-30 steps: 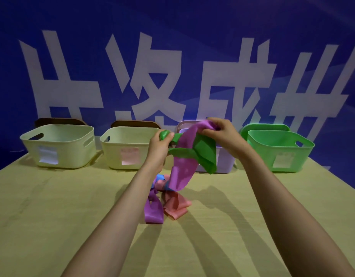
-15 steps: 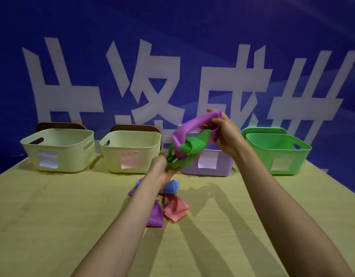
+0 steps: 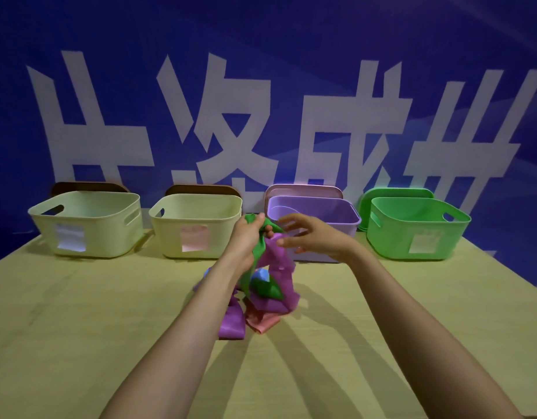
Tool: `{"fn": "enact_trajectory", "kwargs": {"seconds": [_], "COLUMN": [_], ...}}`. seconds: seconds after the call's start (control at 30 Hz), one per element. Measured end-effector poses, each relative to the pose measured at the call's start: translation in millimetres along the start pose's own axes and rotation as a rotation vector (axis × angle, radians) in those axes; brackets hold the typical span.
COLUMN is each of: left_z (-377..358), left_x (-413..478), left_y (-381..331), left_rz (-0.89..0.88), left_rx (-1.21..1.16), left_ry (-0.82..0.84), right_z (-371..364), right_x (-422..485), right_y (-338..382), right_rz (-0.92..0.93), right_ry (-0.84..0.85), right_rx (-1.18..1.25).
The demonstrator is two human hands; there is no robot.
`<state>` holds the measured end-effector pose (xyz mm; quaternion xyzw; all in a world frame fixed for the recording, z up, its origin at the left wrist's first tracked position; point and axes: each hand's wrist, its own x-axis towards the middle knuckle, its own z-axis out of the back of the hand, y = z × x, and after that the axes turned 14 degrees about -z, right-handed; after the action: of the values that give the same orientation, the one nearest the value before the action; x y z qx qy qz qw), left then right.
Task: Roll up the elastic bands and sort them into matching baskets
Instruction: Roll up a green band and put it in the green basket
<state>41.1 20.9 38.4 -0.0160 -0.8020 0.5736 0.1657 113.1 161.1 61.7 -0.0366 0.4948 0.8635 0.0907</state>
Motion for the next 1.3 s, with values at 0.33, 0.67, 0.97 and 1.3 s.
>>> {"fn": "enact_trajectory", "kwargs": {"seconds": [0.33, 0.67, 0.97, 1.3], "left_z": [8, -6, 5, -5], "left_x": [-2, 11, 3, 3], "left_y": [-6, -26, -1, -19], "left_rz": [0.041, -0.134, -0.131, -0.099], "left_rx": [-0.102, 0.000, 0.169, -0.126], "left_ry": [-0.033, 0.025, 0.155, 0.248], "right_z": [-5, 15, 20, -2], "right_x": [3, 6, 13, 22], "right_y": [7, 4, -15, -16], "right_rz": [0.073, 0.170, -0.203, -0.004], "right_ry": [-0.177, -0.483, -0.343, -0.386], "right_rx": [-0.019, -0.293, -0.805, 0.056]}}
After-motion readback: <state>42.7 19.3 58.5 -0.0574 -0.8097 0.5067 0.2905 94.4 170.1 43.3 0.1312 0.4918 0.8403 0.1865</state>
